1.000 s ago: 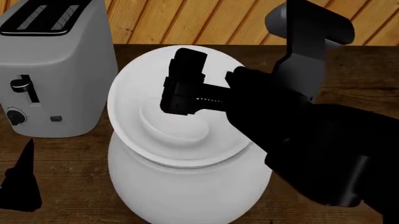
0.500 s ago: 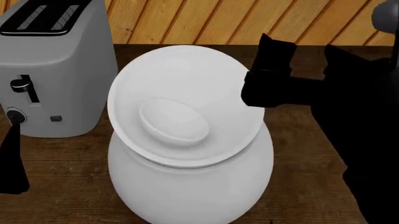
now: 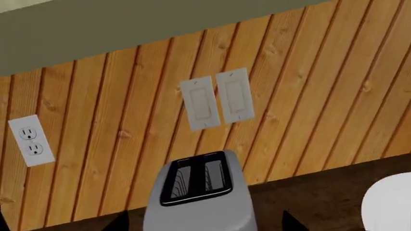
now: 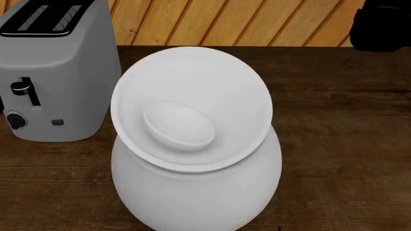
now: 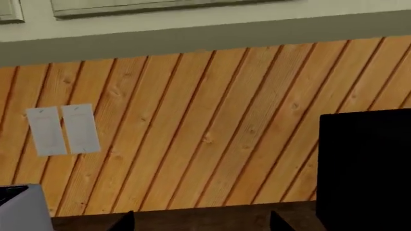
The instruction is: Stack the bowls from largest to smallest.
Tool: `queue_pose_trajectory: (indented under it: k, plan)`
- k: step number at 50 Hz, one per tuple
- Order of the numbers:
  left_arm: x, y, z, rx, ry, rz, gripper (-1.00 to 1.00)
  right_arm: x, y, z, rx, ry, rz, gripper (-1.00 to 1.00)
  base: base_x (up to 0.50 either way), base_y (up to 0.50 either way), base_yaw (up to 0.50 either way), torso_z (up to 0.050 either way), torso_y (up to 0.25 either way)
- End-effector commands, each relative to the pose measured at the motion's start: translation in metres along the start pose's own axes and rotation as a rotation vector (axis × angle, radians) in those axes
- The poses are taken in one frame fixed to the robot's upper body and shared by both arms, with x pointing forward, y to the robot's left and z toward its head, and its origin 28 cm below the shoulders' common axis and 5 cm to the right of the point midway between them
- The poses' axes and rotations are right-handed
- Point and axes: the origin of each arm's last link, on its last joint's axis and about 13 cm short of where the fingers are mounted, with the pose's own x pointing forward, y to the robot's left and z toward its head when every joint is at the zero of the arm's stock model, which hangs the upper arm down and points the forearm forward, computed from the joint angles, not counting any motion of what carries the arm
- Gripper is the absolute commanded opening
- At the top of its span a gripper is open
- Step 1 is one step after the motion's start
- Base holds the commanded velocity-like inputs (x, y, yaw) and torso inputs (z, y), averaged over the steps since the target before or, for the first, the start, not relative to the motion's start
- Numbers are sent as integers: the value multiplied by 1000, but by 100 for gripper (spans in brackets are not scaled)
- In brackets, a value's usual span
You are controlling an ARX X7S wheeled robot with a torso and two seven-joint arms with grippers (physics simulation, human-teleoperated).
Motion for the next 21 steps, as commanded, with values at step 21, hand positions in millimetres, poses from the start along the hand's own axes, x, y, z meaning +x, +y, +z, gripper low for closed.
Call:
queue_pose_trajectory:
  k: [21]
  plan:
    - [7, 12, 63, 13, -74, -30, 100, 17, 1, 94, -122, -130, -10, 100, 0, 0, 0, 0, 0]
